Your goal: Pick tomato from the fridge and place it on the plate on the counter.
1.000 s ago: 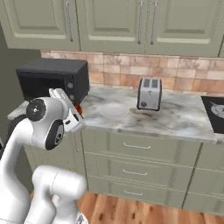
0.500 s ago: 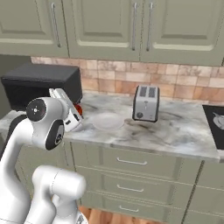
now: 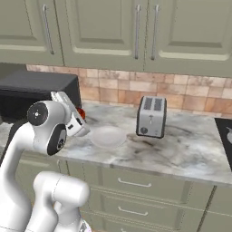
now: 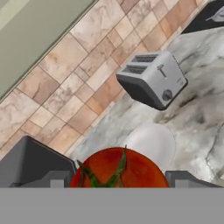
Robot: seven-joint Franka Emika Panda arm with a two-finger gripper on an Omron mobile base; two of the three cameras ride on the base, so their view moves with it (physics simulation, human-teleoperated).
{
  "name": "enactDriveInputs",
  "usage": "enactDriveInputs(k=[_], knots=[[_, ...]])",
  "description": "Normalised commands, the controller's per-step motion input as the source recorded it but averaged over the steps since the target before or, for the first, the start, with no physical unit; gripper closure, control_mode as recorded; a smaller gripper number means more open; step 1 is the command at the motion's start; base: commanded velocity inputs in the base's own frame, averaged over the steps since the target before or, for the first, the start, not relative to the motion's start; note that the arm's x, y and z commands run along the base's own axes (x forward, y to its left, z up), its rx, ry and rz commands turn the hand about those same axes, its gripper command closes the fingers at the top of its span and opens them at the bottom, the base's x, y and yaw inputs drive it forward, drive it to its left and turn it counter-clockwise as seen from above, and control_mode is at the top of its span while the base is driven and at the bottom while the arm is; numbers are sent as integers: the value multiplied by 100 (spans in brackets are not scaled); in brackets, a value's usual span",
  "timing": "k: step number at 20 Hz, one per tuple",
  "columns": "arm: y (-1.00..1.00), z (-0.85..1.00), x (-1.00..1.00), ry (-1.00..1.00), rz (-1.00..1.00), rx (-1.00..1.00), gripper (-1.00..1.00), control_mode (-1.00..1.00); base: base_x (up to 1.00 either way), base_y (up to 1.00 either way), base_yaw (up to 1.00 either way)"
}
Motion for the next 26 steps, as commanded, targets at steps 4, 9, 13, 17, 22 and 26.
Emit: enactDriveInputs(k=[4, 9, 13, 17, 22, 26], knots=[[0, 0, 0, 0, 0, 0, 100, 100, 39, -26, 5], [0, 0, 0, 0, 0, 0, 100, 100, 37, -25, 5], [0, 0, 0, 0, 0, 0, 100, 100, 35, -26, 5], [0, 0, 0, 0, 0, 0, 100, 100, 31, -27, 5], [-5, 0, 5, 3, 1, 1, 100, -100, 19, -21, 3], [-23, -3, 23, 22, 5, 4, 100, -100, 0, 0, 0]])
